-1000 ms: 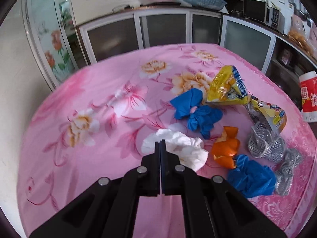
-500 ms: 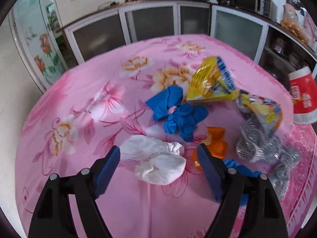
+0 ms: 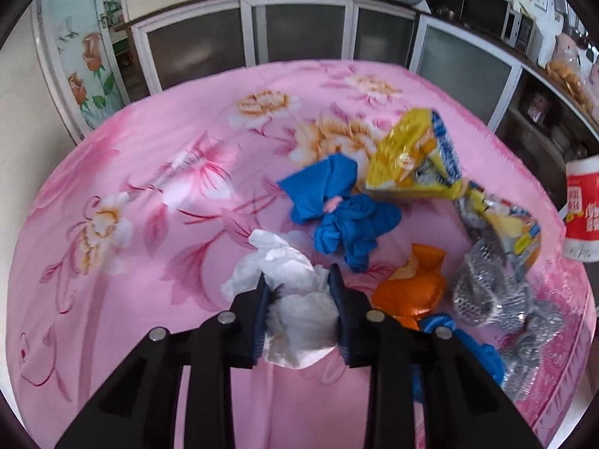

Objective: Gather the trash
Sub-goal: 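Carry the paper cup and tissue over the yellow-rimmed bin with both tools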

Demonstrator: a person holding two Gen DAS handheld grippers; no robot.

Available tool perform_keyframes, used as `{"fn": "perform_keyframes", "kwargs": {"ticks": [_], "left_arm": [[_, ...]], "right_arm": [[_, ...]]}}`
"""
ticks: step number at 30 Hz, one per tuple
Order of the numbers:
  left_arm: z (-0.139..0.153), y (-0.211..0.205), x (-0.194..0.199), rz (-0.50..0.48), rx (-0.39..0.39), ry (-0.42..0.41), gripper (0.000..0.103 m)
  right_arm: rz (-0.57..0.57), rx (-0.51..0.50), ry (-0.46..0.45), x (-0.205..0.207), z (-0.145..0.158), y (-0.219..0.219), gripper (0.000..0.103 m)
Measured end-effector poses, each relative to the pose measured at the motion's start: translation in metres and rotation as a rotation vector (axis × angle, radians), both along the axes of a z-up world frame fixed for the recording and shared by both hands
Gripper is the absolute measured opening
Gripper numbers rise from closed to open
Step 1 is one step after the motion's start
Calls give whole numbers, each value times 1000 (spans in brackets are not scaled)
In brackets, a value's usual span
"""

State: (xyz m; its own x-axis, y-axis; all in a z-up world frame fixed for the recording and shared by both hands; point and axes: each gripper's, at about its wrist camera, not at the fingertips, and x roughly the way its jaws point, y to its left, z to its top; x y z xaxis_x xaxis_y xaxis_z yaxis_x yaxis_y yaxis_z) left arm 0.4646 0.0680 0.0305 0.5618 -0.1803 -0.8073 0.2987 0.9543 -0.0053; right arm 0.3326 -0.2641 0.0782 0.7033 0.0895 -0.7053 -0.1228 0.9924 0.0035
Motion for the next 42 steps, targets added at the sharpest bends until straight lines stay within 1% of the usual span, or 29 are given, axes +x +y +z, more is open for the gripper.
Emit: {"fn": "perform_keyframes", "kwargs": {"ticks": [4, 6, 10, 12, 14, 17, 18, 20, 21, 24, 26, 31, 34, 37, 42], "left_arm": [[24, 8, -21, -7, -32, -37, 28], [35, 5, -37, -25, -36, -60, 28], [55, -9, -71, -70, -88, -89, 28], [63, -28, -93, -115, -106, -105, 28], [67, -47, -111, -160, -137, -102, 28], [71, -91, -143, -258, -165, -100, 28], [70, -111, -156, -312, -191, -89, 28], [67, -139, -176, -377, -220, -76, 28], [65, -160, -187, -424, -236, -65, 28], [55, -211, -217, -537, -254, -35, 28], [47, -246, -236, -614, -262, -3, 28], [32, -314, -276, -757, -245, 43, 28], [22, -347, -298, -823, -236, 72, 28], [7, -375, -319, -877, -205, 96, 28], [-31, -423, -351, -933, -143, 158, 29]], "right_arm": [[-10, 15, -19, -22, 12, -7, 5], [-18, 19, -26, -37, 17, -11, 5], [-45, 36, -32, -73, 27, -26, 5], [-64, 44, -27, -95, 31, -36, 5], [-95, 37, -23, -120, 31, -48, 5], [-152, 55, -6, -158, 30, -74, 5], [-173, 61, -1, -169, 29, -83, 5], [-232, 65, 12, -198, 24, -104, 5], [-260, 67, 17, -210, 22, -113, 5], [-354, 80, 44, -252, 10, -146, 5], [-419, 84, 65, -279, 1, -168, 5], [-576, 108, 113, -343, -24, -215, 5], [-641, 120, 147, -366, -41, -236, 5], [-689, 161, 201, -383, -66, -253, 5], [-736, 202, 297, -397, -111, -265, 5]]}}
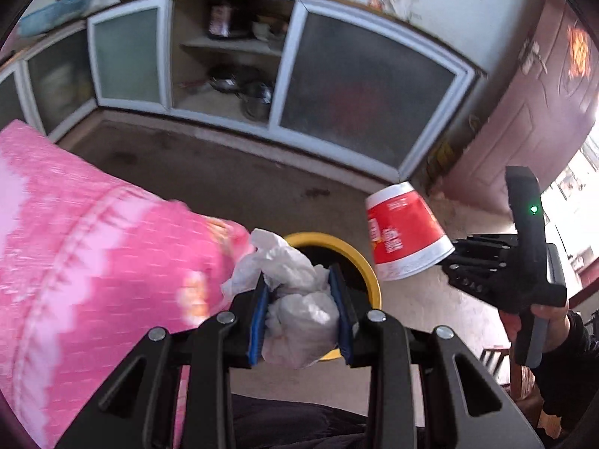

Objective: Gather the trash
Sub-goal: 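Carry the paper cup and tissue over the yellow-rimmed bin with both tools, then open both tools to drop the cup and tissue into the bin, then move both tools back over the table toward the remaining trash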

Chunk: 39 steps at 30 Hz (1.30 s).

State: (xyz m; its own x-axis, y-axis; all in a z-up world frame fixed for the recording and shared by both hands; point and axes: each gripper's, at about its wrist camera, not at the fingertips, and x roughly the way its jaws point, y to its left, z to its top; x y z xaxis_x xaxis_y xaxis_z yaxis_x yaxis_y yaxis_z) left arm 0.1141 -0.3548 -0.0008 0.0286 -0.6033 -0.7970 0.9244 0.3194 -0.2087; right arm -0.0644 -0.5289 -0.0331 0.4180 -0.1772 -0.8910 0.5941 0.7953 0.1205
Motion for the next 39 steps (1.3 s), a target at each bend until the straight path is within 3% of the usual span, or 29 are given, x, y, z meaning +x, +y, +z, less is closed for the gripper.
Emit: {"fn": "perform_keyframes", "kwargs": {"ticks": [8, 17, 20, 22, 24, 25, 27, 31, 33, 36, 39], "left_arm": [[-52, -61, -29, -56, 116, -19, 29], [-82, -99, -30, -72, 185, -3, 32], [-88, -101, -26, -51, 196, -1, 40], [-88, -100, -27, -44, 195, -1, 50], [-86, -99, -30, -41, 179, -8, 72], [-86, -101, -32, -36, 169, -14, 77], [-82, -100, -33, -41, 155, -4, 79], [-70, -96, -36, -33, 127, 27, 79], [-54, -85, -38, -29, 68, 33, 79], [-26, -63, -35, 2, -18, 35, 83], [9, -26, -29, 59, -115, -4, 91]], "right_arm": [[-49, 100, 111, -1, -57, -17, 5], [-92, 158, 203, 5, -103, -35, 6], [-86, 178, 228, 8, -117, -41, 6], [-93, 172, 248, 8, -123, -45, 7], [-93, 168, 268, 6, -128, -47, 16], [-103, 169, 267, 4, -129, -49, 22], [-127, 162, 250, -3, -127, -51, 44], [-184, 148, 230, -21, -116, -56, 44], [-204, 88, 212, -33, -101, -56, 44], [-201, 10, 108, -47, -66, -54, 46], [-172, -45, -45, -50, -25, -49, 60]]}}
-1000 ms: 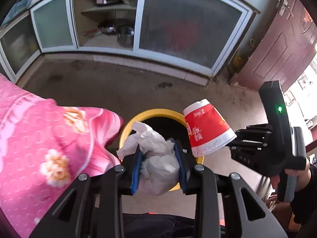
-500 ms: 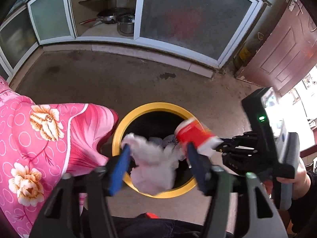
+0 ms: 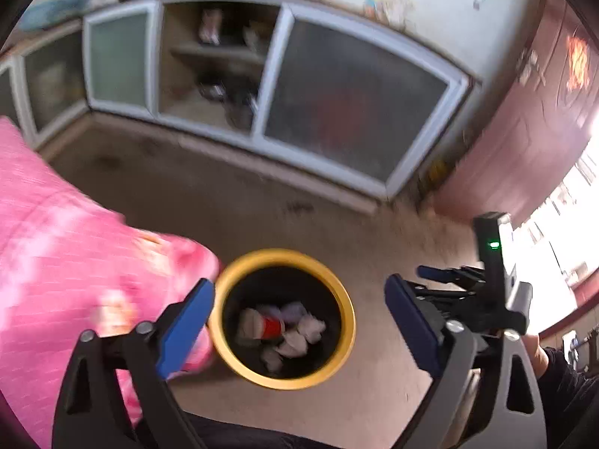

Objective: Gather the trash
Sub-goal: 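Move both tools back over the table toward the remaining trash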

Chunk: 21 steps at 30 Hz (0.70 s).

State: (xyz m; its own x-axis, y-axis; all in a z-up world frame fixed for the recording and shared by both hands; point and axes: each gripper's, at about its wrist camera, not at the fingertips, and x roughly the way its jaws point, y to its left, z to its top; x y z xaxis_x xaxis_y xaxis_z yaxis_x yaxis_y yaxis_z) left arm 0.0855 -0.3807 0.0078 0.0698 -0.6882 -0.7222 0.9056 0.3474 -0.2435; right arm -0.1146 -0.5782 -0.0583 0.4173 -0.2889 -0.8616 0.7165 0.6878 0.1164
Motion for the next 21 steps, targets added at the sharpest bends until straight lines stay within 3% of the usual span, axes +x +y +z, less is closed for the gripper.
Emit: {"fn": "perform_keyframes", "kwargs": {"ticks": [4, 8, 11, 15, 21], "left_arm": [[50, 68, 19, 113, -112, -95, 95], [83, 151, 52, 276, -150, -182, 95], [95, 211, 75, 390, -119, -245, 95], [98, 306, 113, 595, -39, -324, 95], [94, 416, 162, 857, 27, -331, 95]], "right_arm": [[110, -94, -137, 25, 51, 21, 61], [270, -155, -256, 71, 92, 58, 72], [428, -128, -338, 114, 115, 95, 80], [665, -128, -361, 187, 133, 163, 84], [853, -4, -412, 289, 154, 231, 91]]}}
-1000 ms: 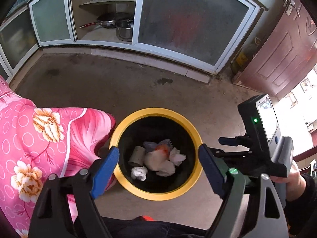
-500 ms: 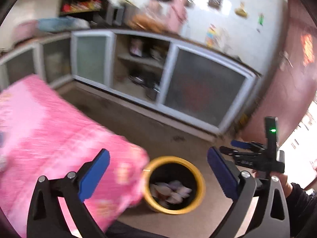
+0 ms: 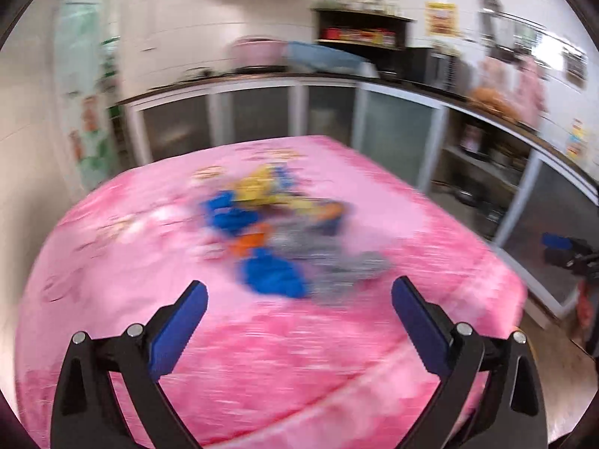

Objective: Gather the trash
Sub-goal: 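Move both tools back over the table toward the remaining trash, then grasp a blue glove with the left tool while the right tool grasps the yellow-blue snack wrapper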

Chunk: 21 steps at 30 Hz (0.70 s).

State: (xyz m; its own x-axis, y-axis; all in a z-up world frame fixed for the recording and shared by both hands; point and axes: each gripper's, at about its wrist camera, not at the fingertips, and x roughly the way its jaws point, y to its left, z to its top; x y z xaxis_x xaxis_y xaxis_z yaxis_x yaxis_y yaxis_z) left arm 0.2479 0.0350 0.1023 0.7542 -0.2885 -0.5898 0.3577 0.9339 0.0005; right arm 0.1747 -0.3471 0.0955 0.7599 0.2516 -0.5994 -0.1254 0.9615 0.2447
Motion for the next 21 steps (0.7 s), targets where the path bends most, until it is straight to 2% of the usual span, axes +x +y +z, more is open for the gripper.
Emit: {"fn": "perform_keyframes", "kwargs": {"ticks": [3, 5, 8, 14, 17, 21], "left_arm": [[-6, 25, 25, 64, 17, 20, 95], [-14, 35, 37, 77, -12, 48, 95], [-27, 31, 47, 16, -62, 89, 95], [-55, 14, 66, -34, -81, 165, 95], [-60, 9, 75, -59, -104, 218, 95], [-68, 4, 89, -59, -96, 274, 95]], "right_arm": [[60, -56, -30, 42, 11, 37, 92], [104, -110, -30, 66, 14, 60, 92], [183, -212, -23, 100, 12, 92, 92], [312, -374, 9, 147, -2, 125, 92], [389, -396, 44, 169, -8, 130, 92], [418, -393, 86, 193, -20, 136, 87]]}}
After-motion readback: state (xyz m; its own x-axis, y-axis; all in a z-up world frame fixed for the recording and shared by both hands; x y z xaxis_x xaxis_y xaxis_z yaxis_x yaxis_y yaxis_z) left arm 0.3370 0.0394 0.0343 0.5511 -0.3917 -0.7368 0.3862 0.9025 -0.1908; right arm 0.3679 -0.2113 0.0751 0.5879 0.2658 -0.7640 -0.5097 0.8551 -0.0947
